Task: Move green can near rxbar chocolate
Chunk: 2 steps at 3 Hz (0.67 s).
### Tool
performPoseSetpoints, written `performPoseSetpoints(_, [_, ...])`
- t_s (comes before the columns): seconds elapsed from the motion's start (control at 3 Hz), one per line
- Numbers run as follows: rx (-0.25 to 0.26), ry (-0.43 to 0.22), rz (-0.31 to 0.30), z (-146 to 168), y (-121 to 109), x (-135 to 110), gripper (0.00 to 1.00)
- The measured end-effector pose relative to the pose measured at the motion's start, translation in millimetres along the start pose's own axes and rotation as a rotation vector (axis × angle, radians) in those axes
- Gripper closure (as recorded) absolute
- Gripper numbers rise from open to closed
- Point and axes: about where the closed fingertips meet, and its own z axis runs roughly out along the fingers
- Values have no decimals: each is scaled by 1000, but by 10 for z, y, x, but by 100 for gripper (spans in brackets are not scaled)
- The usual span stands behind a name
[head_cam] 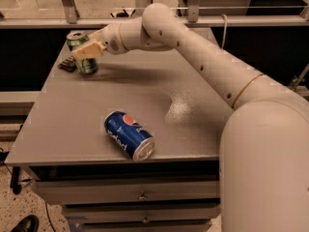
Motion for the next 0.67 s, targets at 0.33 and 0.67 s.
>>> performPoseSetpoints(0.33, [9,19,18,-18,-104,145,62])
performPoseSetpoints(0.67, [9,20,19,-25,-111,135,38])
